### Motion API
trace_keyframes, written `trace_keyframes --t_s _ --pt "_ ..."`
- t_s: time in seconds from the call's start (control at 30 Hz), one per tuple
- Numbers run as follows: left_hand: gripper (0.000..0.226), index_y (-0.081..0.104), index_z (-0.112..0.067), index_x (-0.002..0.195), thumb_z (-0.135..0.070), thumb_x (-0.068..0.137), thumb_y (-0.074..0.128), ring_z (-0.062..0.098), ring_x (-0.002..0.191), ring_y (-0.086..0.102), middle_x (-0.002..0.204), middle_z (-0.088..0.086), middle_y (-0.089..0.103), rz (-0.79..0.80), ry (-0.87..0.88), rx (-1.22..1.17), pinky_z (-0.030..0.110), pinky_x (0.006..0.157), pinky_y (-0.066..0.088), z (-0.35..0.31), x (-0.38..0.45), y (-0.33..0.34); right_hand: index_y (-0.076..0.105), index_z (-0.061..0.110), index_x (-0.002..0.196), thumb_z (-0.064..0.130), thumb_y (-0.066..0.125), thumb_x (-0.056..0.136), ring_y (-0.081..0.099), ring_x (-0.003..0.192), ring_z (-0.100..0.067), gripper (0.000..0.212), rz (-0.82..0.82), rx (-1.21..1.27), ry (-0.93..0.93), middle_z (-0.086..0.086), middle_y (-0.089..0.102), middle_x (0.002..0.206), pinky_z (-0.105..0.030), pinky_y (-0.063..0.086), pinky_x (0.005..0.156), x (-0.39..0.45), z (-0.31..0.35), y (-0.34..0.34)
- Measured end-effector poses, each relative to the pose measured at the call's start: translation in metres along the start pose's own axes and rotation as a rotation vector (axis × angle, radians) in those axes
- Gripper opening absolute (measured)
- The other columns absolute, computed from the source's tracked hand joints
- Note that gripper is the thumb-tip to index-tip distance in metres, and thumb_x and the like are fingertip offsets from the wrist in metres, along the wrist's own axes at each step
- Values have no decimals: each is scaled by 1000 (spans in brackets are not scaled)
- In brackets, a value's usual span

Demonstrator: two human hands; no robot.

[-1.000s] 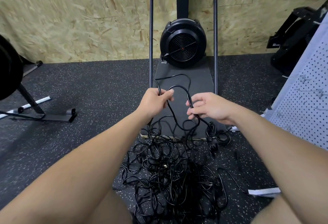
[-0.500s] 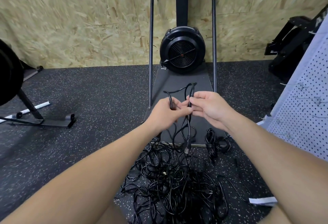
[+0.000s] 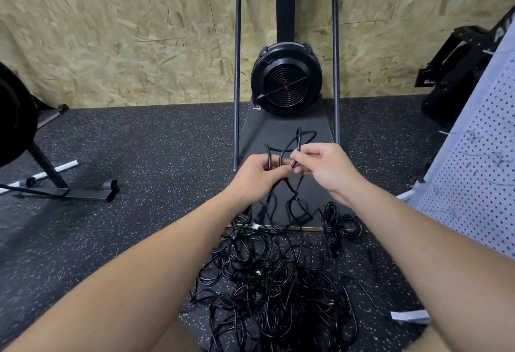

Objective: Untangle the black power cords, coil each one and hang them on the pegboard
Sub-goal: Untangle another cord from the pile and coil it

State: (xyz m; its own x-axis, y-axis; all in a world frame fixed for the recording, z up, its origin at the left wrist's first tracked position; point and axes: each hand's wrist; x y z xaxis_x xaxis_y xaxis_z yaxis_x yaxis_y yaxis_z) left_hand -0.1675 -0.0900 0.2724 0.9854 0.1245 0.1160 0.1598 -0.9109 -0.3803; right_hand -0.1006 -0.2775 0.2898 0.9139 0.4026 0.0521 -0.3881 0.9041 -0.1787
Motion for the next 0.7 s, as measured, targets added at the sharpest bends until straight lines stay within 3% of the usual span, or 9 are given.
trace_keyframes --t_s 0.1,0.2,0.27,0.33,0.4,0.47,0.57,0.7 --pt "13 84 -23 107 -31 102 76 11 64 45 75 -5 63 -14 -39 -8 26 60 37 6 2 -6 83 11 101 19 68 108 70 80 -18 18 -12 55 -3 -7 77 92 -36 65 87 1 -1 -7" --pt "14 83 -20 109 -30 103 76 13 53 36 73 6 52 6 -78 -13 23 49 29 9 -1 -14 80 6 104 18 64 110 64 76 -21 21 -5 89 15 -7 74 94 -37 65 81 3 -1 -14" --pt "15 82 -15 108 -29 104 76 12 51 34 68 3 52 8 -108 -24 22 47 29 9 -2 -20 78 6 103 17 62 111 63 70 -23 22 -13 56 23 -9 75 97 -39 64 75 3 1 -21" --pt "17 81 -10 107 -26 104 76 7 47 37 61 -10 54 -25 -127 17 20 46 32 8 -3 -27 75 11 99 19 58 112 65 63 -22 22 -63 -169 -18 -5 76 95 -37 60 66 5 1 -33" --pt "18 81 -11 104 -28 103 77 9 53 41 64 -11 56 -82 -126 82 21 52 36 13 1 -35 73 21 97 22 54 113 65 62 -22 25 -169 -527 -102 4 75 89 -37 53 60 9 -3 -48" --pt "18 81 -15 102 -32 103 77 17 65 45 72 -1 57 -125 -140 112 27 57 36 21 5 -43 74 27 103 23 49 113 65 74 -23 27 -276 -694 -132 9 73 98 -38 49 64 12 -8 -59" --pt "16 82 -20 101 -35 102 78 17 62 46 71 1 57 -118 -165 131 26 54 37 26 7 -51 77 27 107 22 50 113 68 91 -23 28 -294 -686 -151 10 74 105 -41 55 80 15 -13 -63" --pt "11 83 -20 101 -31 99 82 7 52 45 67 -7 56 -49 -127 218 20 50 40 27 7 -55 79 26 99 21 55 110 69 80 -25 26 -302 -712 -106 4 75 90 -37 51 69 20 -20 -63"
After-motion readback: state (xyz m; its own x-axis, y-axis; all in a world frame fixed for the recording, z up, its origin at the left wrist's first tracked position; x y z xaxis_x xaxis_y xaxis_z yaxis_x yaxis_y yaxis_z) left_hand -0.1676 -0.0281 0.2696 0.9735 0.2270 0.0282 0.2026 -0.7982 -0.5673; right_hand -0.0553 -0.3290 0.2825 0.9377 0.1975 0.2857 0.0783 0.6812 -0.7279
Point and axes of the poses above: each hand's wrist, its own x-axis towards the middle knuckle, its own y-axis out of the palm, z = x × y
